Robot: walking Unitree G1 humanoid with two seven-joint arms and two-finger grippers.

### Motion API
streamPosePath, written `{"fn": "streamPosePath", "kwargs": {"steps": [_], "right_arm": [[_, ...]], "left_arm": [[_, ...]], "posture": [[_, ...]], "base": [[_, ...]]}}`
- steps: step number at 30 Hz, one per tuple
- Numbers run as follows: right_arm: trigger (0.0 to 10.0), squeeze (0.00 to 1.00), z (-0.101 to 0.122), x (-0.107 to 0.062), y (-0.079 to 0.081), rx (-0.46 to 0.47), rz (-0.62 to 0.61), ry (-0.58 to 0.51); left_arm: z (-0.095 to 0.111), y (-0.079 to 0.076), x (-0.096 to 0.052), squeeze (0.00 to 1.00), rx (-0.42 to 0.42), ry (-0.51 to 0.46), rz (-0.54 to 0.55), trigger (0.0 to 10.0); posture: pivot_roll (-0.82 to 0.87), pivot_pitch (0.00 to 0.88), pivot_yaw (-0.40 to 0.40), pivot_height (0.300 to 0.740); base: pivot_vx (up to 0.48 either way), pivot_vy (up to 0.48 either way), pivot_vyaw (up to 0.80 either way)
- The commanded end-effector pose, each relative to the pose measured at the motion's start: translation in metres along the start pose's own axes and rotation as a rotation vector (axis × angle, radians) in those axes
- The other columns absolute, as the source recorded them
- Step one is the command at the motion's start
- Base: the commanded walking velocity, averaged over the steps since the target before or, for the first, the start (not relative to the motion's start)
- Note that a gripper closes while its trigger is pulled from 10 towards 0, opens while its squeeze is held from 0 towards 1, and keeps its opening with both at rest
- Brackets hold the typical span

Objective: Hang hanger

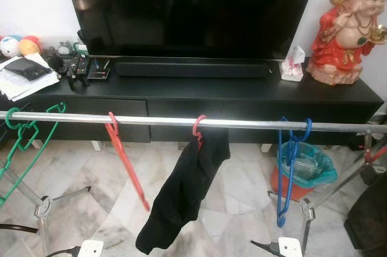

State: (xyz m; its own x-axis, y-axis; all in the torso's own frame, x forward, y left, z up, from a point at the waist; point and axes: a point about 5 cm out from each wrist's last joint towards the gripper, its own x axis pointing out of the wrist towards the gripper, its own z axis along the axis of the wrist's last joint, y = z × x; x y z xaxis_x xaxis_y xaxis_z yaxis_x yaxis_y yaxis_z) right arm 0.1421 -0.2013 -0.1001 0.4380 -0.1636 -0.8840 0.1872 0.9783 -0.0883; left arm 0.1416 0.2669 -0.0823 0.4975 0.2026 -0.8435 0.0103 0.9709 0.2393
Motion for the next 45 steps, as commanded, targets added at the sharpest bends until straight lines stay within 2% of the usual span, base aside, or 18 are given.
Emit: {"fn": "streamPosePath", "kwargs": {"steps": [1,8,13,19,24,29,45], "right_arm": [[10.0,0.0,-0.002,0.0,0.0,0.021,-0.012,-0.002],[10.0,0.0,-0.003,-0.001,0.003,0.038,-0.014,0.001],[10.0,0.0,-0.003,-0.001,0.002,0.029,-0.014,-0.001],[10.0,0.0,-0.003,-0.001,-0.002,0.017,-0.018,-0.005],[10.0,0.0,-0.003,-0.001,-0.005,0.008,-0.021,-0.004],[10.0,0.0,-0.003,-0.001,-0.005,0.003,-0.021,-0.004],[10.0,0.0,-0.003,-0.001,-0.005,-0.003,-0.018,-0.005]], "left_arm": [[-0.012,0.011,-0.003,0.0,-0.008,0.033,0.011,10.0],[-0.021,0.019,-0.006,0.0,-0.032,0.058,0.024,10.0],[-0.021,0.01,-0.005,0.0,-0.049,0.052,-0.006,10.0],[-0.029,0.007,-0.007,0.0,-0.074,0.071,-0.017,10.0],[-0.02,0.001,-0.004,0.0,-0.07,0.048,-0.036,10.0],[-0.019,0.002,-0.004,0.0,-0.08,0.046,-0.037,10.0],[-0.016,-0.005,-0.003,0.0,-0.042,0.046,-0.061,10.0]], "posture": [[-0.1,0.0,0.0,0.732],[-0.11,0.0,0.004,0.732],[-0.09,0.0,-0.019,0.732],[-0.09,0.0,-0.038,0.732],[-0.08,0.0,-0.047,0.732],[-0.08,0.0,-0.047,0.732],[-0.09,0.0,-0.029,0.732]], "base": [[0.0,0.0,0.0],[0.0,0.0,0.0],[0.0,0.0,0.0],[0.0,0.0,0.0],[0.0,0.0,0.0],[0.0,0.0,0.0],[0.0,0.0,0.0]]}}
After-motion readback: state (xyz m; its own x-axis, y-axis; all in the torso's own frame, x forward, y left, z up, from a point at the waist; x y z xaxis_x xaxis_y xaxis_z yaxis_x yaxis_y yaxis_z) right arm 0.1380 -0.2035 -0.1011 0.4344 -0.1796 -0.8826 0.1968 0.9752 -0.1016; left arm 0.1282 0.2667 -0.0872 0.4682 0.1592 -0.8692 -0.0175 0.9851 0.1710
